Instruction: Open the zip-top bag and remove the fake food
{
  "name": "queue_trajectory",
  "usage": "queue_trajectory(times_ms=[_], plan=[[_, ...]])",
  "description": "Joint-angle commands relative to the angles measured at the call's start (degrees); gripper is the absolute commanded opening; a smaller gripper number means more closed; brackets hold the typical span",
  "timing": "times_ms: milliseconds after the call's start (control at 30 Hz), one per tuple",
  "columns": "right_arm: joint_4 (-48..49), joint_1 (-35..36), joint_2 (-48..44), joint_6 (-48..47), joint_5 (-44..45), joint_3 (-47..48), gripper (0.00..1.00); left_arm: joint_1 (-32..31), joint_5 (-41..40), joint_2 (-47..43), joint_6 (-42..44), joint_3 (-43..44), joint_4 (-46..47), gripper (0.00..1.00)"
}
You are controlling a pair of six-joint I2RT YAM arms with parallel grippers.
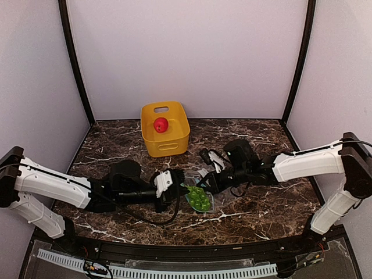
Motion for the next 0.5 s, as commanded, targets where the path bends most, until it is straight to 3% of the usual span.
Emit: queue_trajectory(times_ms=[0, 233, 467], plan=[[1.13, -0.4, 0.75, 0.08, 0.13, 1.09, 0.0, -0.21, -1.92, -5.35, -1.04, 0.32, -1.86, 0.01], [1.24, -0.49, 0.51, 0.13, 0.04, 0.69, 0.0, 3.05, -5.76, -8.57, 0.58, 7.66, -9.74, 0.01], [1.72, -0.49, -0.52, 0.37, 0.32, -0.29, 0.0, 13.81, -8.45, -8.5, -2.13, 13.86, -9.89, 0.01]])
